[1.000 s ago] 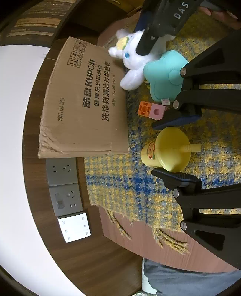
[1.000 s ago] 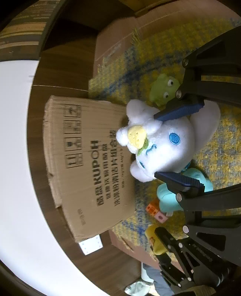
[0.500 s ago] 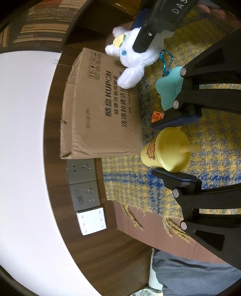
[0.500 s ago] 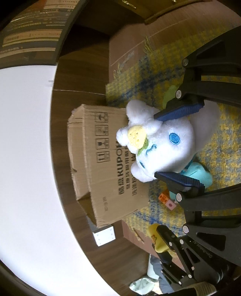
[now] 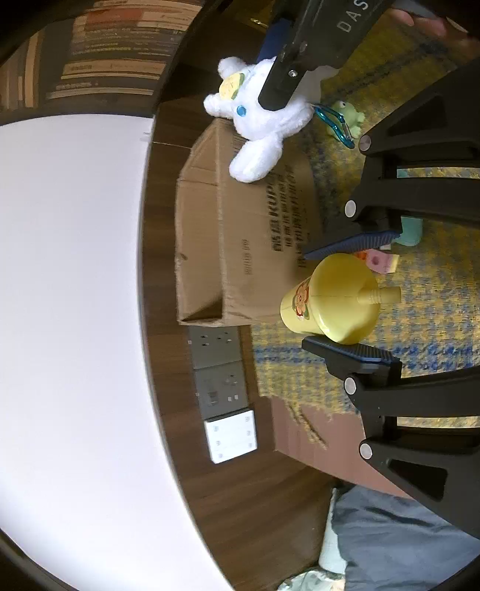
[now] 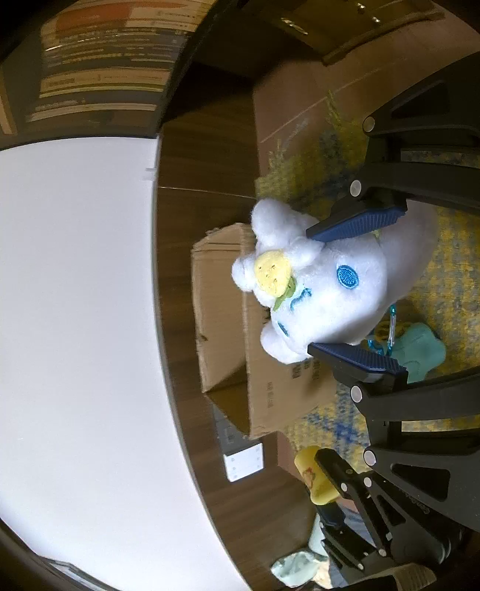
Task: Organize objects
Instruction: 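Carry the cup into the box and open the left tool while the right tool lifts the bunny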
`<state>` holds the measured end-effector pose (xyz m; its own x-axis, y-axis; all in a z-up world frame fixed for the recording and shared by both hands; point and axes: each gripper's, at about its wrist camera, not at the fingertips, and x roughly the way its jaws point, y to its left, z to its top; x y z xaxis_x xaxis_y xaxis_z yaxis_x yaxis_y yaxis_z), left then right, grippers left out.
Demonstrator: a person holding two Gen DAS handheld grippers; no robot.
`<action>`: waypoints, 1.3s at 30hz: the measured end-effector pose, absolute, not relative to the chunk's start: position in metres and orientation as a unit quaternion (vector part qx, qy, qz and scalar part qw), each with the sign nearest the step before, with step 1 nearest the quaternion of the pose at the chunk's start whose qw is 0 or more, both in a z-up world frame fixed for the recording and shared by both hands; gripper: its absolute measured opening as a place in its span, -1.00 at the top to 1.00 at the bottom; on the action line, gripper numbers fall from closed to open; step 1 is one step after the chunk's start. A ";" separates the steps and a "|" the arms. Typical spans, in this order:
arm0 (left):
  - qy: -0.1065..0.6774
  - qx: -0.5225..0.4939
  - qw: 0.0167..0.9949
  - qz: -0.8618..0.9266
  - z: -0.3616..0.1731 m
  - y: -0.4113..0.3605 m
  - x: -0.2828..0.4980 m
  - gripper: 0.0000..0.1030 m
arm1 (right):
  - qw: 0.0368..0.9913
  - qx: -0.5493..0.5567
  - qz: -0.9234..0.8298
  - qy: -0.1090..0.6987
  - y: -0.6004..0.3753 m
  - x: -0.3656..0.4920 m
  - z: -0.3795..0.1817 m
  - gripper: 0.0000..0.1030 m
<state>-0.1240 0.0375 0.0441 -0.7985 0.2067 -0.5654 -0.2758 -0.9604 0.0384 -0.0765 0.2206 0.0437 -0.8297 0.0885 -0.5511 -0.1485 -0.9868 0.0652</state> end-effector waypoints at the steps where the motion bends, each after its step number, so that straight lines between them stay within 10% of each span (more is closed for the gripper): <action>1: 0.060 -0.288 0.128 0.947 0.047 0.038 -0.124 0.18 | 0.062 -0.282 0.956 0.053 0.221 -0.076 0.046 -0.05; 39: 0.058 -0.232 0.161 0.958 0.107 0.073 -0.206 0.19 | 0.057 -0.228 0.971 0.042 0.237 -0.145 0.102 -0.05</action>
